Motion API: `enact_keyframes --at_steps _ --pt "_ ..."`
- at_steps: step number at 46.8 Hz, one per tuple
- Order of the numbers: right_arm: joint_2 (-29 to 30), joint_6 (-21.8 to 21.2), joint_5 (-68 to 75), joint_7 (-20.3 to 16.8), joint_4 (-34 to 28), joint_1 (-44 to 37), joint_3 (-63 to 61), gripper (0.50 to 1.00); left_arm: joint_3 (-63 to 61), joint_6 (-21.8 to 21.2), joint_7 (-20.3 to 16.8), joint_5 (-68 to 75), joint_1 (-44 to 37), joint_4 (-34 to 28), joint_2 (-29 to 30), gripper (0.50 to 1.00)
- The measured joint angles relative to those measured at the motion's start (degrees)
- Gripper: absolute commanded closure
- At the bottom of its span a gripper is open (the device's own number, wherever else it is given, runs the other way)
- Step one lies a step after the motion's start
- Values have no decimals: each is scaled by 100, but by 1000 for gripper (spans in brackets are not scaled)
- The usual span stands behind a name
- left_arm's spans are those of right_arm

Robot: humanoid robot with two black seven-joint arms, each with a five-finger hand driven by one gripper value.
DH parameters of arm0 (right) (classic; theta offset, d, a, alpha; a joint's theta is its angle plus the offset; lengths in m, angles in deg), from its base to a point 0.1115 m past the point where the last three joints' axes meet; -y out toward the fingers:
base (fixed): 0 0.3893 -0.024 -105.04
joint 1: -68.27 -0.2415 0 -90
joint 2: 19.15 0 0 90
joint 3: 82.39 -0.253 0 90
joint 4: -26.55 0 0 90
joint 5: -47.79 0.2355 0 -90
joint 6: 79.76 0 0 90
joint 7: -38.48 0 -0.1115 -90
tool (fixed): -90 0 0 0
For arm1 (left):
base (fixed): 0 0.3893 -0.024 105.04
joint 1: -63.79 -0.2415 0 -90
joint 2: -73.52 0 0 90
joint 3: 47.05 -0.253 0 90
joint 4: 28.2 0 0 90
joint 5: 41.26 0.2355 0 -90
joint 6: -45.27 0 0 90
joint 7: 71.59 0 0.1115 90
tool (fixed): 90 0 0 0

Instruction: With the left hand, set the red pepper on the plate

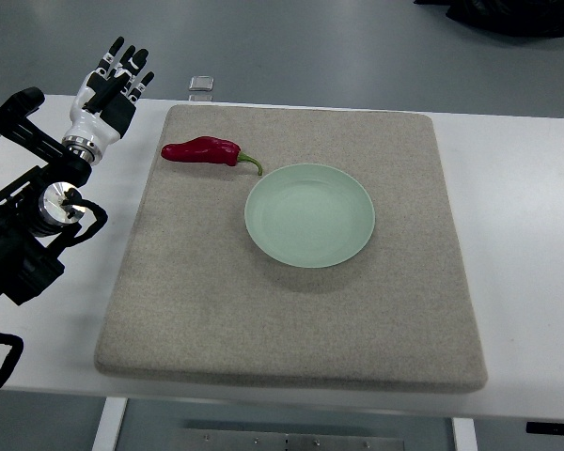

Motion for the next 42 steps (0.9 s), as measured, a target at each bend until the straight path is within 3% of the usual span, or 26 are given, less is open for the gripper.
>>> enact_keyframes --at_steps 42 --pt "0 0 2 0 -2 0 0 568 68 94 3 0 32 -87 34 500"
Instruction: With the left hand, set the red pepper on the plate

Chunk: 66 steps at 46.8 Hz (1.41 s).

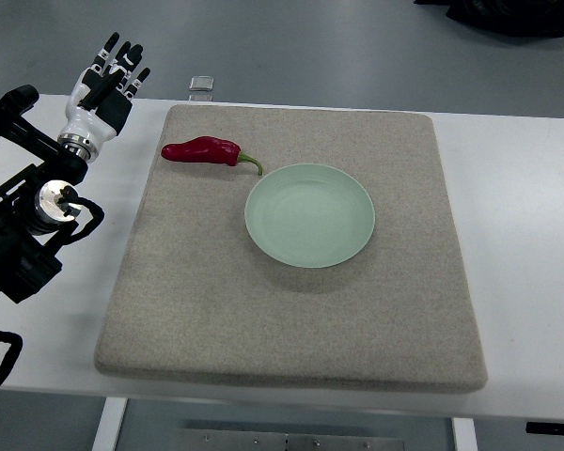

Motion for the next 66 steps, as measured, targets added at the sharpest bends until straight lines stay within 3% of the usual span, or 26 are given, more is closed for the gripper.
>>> enact_keyframes --at_steps 66 --pt "0 0 0 0 0 0 0 568 -263 17 -3 346 173 -133 126 514"
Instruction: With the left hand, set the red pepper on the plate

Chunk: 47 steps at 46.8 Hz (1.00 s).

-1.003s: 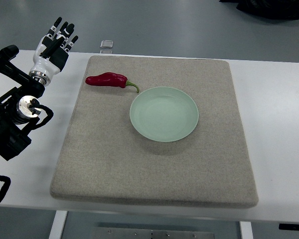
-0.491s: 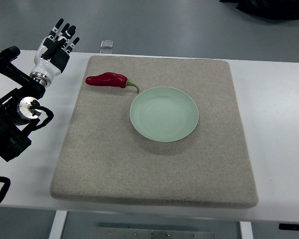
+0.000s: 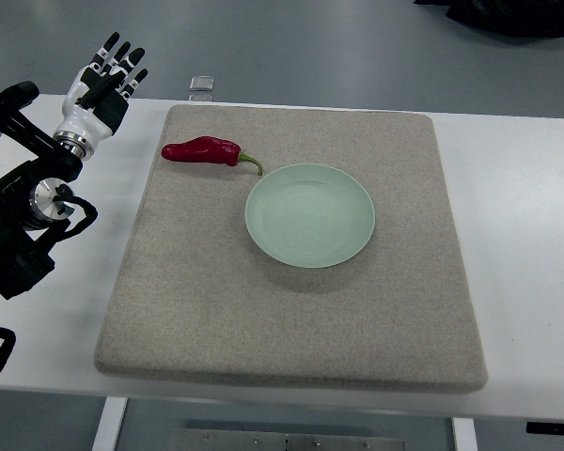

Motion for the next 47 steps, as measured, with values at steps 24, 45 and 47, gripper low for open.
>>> enact_keyframes --at_steps 24,45,47 --pt "0 0 0 0 0 0 0 568 -41 -502 0 2444 255 5 104 521" --pt "0 0 0 0 0 0 0 568 -855 -610 -105 3585 524 -8 288 500" --pt "0 0 0 0 0 0 0 568 -1017 -623 -107 3583 559 -7 316 501"
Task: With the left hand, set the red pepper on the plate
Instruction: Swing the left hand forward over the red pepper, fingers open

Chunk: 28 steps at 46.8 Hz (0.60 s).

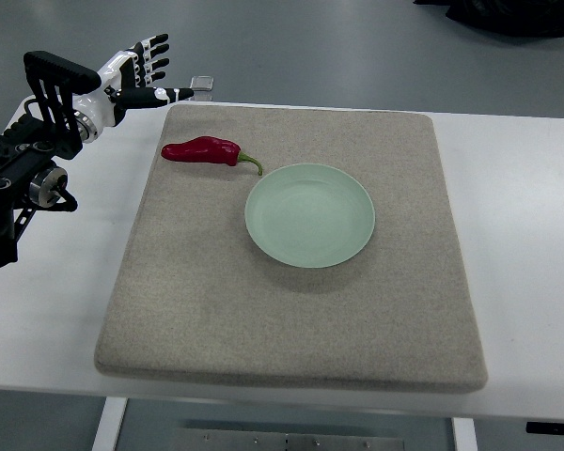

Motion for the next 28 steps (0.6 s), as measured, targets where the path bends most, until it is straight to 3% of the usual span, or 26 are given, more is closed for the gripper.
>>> enact_keyframes --at_steps 8,18,28 --pt "0 0 0 0 0 0 0 568 -243 -90 5 -8 54 32 25 506" --pt "0 0 0 0 0 0 0 568 -702 -1095 36 17 182 247 18 506" --pt "0 0 0 0 0 0 0 568 -1641 -1161 10 185 525 383 93 504"
